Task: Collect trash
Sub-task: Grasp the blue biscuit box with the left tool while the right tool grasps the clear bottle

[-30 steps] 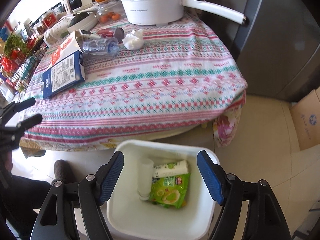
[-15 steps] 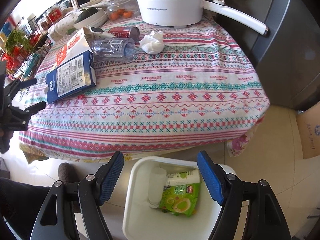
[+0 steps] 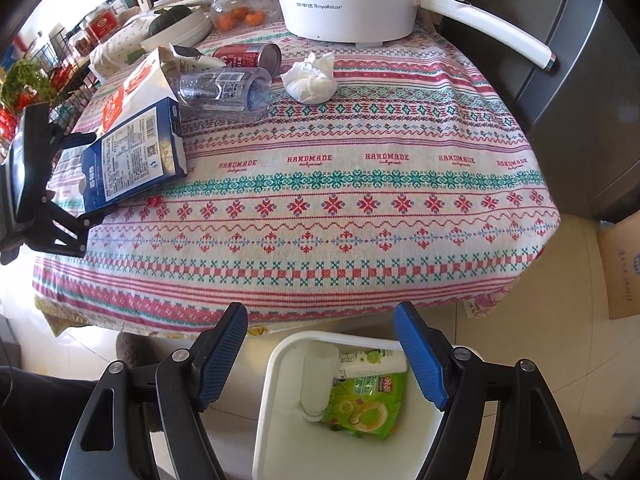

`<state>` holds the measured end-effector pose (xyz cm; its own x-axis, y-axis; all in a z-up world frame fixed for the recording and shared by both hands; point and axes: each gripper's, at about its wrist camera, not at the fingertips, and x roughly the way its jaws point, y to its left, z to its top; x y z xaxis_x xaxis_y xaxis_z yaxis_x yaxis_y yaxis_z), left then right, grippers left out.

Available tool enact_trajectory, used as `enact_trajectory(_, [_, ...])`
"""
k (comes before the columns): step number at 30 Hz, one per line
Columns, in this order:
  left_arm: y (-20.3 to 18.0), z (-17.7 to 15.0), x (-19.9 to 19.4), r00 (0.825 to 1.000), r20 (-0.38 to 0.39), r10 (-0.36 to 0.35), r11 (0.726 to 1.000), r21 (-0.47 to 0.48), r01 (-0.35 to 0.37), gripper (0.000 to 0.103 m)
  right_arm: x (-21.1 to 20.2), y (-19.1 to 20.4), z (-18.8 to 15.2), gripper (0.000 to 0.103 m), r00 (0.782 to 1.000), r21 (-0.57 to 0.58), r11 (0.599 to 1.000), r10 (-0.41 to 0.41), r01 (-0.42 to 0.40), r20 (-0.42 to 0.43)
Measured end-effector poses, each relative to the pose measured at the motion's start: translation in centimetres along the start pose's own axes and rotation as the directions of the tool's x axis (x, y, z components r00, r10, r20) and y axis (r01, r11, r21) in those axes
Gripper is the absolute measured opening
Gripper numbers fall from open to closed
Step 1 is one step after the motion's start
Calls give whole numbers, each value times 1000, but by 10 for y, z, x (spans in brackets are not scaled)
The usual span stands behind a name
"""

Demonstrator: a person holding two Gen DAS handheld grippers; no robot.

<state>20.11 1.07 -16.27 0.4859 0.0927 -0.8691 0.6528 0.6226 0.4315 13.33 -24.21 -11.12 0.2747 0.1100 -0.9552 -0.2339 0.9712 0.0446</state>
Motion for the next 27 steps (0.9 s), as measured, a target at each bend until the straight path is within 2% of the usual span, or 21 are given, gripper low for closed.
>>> enact_trajectory(4, [5, 3, 9, 999, -35, -31, 998, -50, 29, 102, 1, 1, 4, 77, 1000, 3, 1000, 1, -1, 4])
enact_trajectory(9, [11, -6, 7, 989, -52, -141, 973, -190, 129, 101, -1, 3, 10, 77, 1000, 0, 1000, 10, -10, 23])
enact_trajectory(12, [4, -16, 2, 971, -91, -223, 933, -309, 185, 101, -1, 6, 15, 77, 999, -17, 1000, 13, -13, 37])
enact_trajectory(15, [0, -29, 1, 927, -132, -351, 859, -440, 262, 101, 0, 13, 18, 77, 999, -43, 999, 6, -4, 46])
enact_trajectory(16, [-1, -31, -1, 921, -137, -364, 851, -452, 269, 101, 0, 16, 19, 77, 999, -56, 998, 5, -2, 49])
enact_trajectory(17, [-3, -30, -3, 926, -139, -351, 859, -442, 259, 101, 1, 18, 20, 77, 999, -61, 998, 5, -2, 53])
enact_trajectory(19, [-8, -24, -9, 944, -142, -299, 893, -391, 224, 101, 1, 23, 25, 77, 998, -79, 997, 14, -10, 55])
enact_trajectory(21, [-13, -17, -12, 953, -125, -276, 906, -366, 214, 101, 0, 29, 32, 77, 997, -104, 994, 26, -19, 68])
enact_trajectory(25, [-19, -8, -5, 951, -101, -293, 898, -371, 237, 101, -7, 44, 53, 78, 993, -200, 979, 55, -33, 105])
enact_trajectory(27, [-19, -7, -2, 950, -74, -304, 889, -379, 255, 100, -9, 52, 66, 85, 989, -266, 964, 57, -19, 136])
